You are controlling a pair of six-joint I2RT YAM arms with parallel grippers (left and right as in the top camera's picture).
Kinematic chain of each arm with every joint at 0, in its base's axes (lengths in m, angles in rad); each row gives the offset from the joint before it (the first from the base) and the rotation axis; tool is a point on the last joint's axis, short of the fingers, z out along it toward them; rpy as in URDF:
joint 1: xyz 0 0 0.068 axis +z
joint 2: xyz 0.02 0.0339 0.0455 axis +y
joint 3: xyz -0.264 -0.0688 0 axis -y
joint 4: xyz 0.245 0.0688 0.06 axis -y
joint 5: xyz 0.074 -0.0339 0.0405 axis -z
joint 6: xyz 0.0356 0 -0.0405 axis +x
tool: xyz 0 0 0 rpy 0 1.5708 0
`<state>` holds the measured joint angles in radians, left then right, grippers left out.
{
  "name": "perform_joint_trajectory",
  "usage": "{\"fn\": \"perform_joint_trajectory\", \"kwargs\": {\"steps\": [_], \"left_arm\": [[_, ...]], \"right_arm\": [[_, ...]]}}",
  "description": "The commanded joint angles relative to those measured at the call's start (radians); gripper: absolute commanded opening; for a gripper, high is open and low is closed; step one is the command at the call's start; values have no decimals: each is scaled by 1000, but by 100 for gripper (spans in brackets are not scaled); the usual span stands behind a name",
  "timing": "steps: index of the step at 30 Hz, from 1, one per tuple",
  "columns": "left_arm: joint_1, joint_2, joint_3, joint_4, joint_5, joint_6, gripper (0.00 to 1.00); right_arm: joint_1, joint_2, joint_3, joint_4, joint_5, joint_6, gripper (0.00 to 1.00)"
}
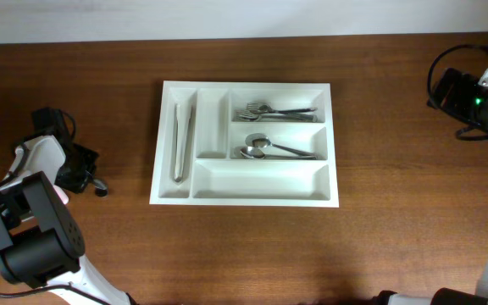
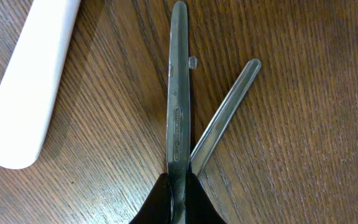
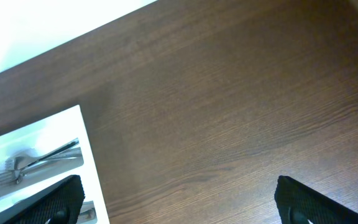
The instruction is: Pack container
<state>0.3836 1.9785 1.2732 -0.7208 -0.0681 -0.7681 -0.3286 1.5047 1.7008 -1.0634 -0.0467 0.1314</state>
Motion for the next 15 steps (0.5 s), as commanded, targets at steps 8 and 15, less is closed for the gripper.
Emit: {"fn": "perform_joint_trajectory", "kwargs": {"steps": [8,15], "left_arm": [[1,2,-28,-9,73,81,2],[1,-20,-28,-4,72,207,2]], "right_arm": [[-6,2,-5,1,-5,9,99],[-6,2,-5,1,-5,8,99]]}}
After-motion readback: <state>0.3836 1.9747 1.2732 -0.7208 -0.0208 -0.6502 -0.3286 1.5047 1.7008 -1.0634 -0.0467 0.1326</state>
